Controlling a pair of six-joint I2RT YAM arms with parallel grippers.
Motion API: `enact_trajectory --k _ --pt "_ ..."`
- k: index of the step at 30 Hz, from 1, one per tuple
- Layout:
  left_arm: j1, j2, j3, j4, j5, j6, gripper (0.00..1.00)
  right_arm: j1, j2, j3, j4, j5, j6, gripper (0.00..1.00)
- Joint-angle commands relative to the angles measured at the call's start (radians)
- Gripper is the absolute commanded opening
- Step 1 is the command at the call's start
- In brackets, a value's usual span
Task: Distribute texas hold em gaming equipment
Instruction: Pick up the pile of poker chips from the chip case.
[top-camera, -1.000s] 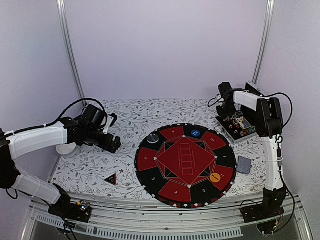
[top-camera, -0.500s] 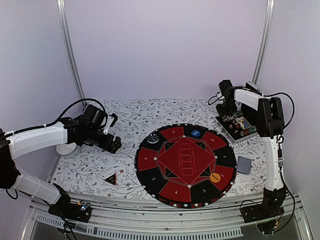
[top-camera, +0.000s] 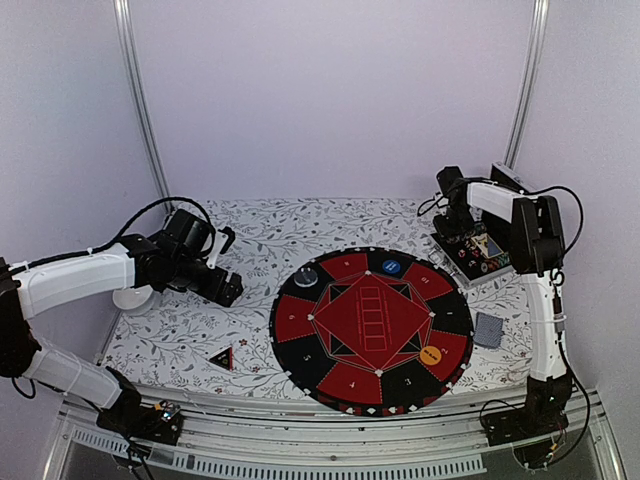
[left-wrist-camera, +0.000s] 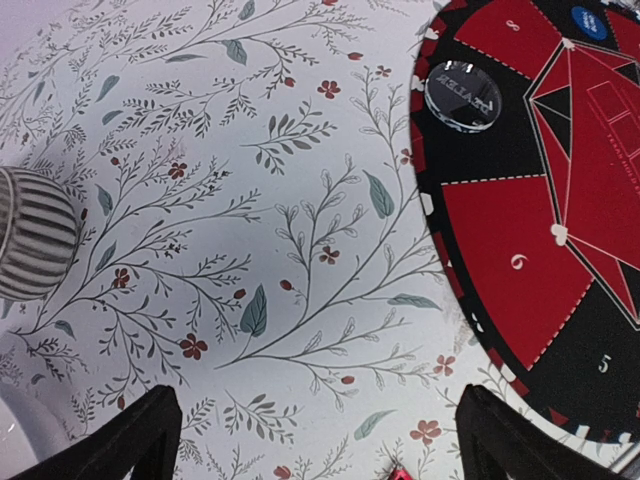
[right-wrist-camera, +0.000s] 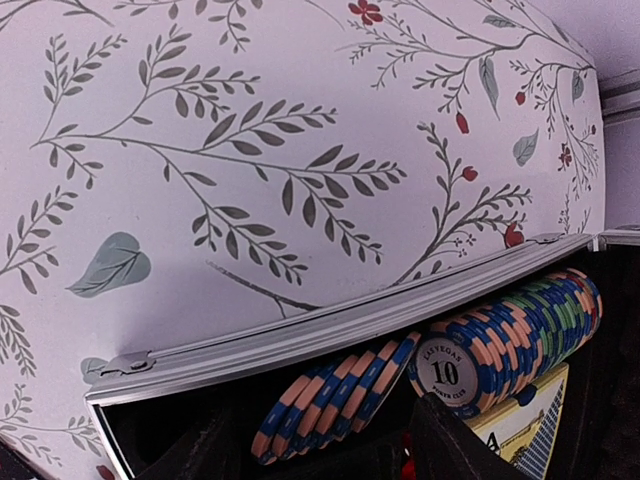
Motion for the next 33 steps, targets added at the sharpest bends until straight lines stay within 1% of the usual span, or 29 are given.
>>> enact_trajectory --k 1,11,13,15,17,18,19,20,22,24,28,30,32,33 --pt "0.011 -0.009 -0.012 0.014 0.008 0.008 0.98 -0.013 0.034 0.021 -0.017 -0.002 0.024 0.58" --pt "0.012 -0.010 -0.011 0.014 0.011 0.009 0.98 -0.032 0.066 0.047 -0.014 0.027 0.014 0.43" --pt "0.011 -0.010 -0.012 0.014 0.010 0.009 0.98 -0.032 0.069 0.063 -0.013 0.019 0.012 0.36" --pt "0.011 -0.009 -0.010 0.014 0.010 0.009 0.98 -0.032 0.069 0.078 -0.014 0.014 0.003 0.27" --pt "0.011 -0.005 -0.010 0.014 0.011 0.009 0.98 -0.032 0.057 0.086 -0.016 0.024 -0.001 0.15" --pt "0.011 -0.006 -0.010 0.014 0.012 0.009 0.98 -0.032 0.047 0.087 -0.017 0.032 -0.002 0.10" --pt "0.011 -0.006 -0.009 0.014 0.012 0.009 0.98 -0.033 0.032 0.085 -0.019 0.039 -0.004 0.06" --pt "0.012 -0.008 -0.010 0.014 0.012 0.009 0.98 -0.032 0.016 0.087 -0.023 0.046 -0.003 0.04" --pt "0.011 -0.016 -0.012 0.014 0.005 0.009 0.98 -0.032 -0.028 0.087 -0.028 0.047 0.000 0.03" --pt "0.011 -0.022 -0.013 0.016 -0.002 0.010 0.98 -0.030 -0.107 0.087 -0.030 0.040 0.004 0.02" --pt "0.011 -0.029 -0.014 0.019 0.000 0.013 0.98 -0.002 -0.230 0.081 -0.048 -0.009 0.013 0.02" --pt "0.011 -0.039 -0.012 0.021 0.019 0.012 0.98 0.034 -0.296 0.058 -0.071 -0.047 0.020 0.02" --pt "0.011 -0.060 -0.016 0.040 0.027 0.017 0.98 0.079 -0.377 0.000 -0.076 -0.105 0.042 0.02" --pt "0.012 -0.076 -0.021 0.054 0.032 0.021 0.98 0.104 -0.415 -0.054 -0.069 -0.176 0.057 0.02"
